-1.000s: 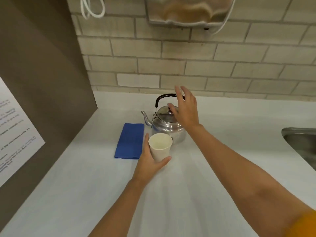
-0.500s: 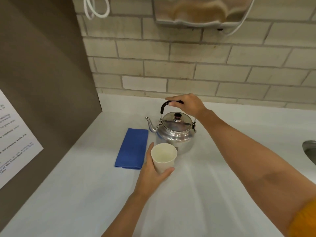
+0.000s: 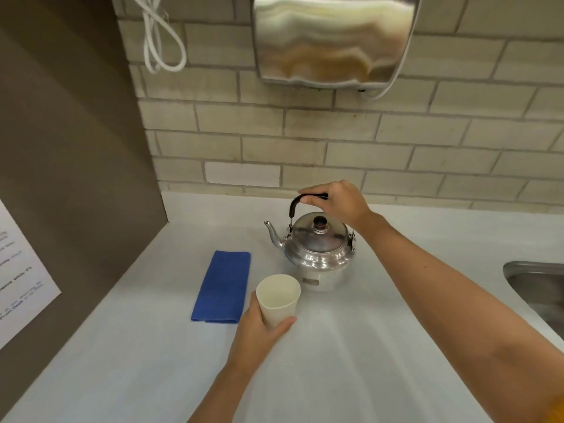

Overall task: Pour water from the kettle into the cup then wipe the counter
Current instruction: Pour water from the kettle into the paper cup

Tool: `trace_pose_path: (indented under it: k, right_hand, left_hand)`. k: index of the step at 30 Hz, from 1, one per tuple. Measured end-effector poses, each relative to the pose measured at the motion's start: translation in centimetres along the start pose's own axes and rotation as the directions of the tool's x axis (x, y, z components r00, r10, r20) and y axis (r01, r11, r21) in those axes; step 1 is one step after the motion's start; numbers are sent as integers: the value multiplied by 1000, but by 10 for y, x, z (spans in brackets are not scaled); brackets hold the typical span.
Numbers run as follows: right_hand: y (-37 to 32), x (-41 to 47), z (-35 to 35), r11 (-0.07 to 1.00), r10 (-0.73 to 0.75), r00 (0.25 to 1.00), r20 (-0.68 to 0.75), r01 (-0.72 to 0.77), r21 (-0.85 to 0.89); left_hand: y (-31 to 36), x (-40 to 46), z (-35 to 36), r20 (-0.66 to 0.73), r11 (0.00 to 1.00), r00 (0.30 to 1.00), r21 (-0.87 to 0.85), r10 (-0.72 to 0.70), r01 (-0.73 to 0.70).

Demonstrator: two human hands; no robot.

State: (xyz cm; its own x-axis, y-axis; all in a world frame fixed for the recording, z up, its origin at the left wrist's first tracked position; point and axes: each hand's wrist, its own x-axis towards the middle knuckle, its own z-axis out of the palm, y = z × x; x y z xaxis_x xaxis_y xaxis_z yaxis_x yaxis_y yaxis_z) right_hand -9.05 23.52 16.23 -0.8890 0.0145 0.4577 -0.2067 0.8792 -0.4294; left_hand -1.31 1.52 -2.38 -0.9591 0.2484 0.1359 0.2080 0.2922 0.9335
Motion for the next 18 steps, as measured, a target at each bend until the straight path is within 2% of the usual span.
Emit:
trace_pose_path:
  k: [5,9,14,18]
  right_hand:
    - [-16,-19,-41,997,-35,999,25,37,-69]
    - [-33,-29,-68,974,-107,991,83,121,-192]
    - [-61,-38,-89,950,-115,971,208,169,-262]
    - [-87,-46,-96,916,-174,937,304,267,-298]
  left_hand:
    - [5,-3,-1,1,999,1000,28,21,-21]
    - [8,-5,-2,-5,999,1000,31,30,-30]
    - [9,-5,-1,-21,999,999,31,34,-33]
    - [7,-4,-1,-20,998,999,36,44,-44]
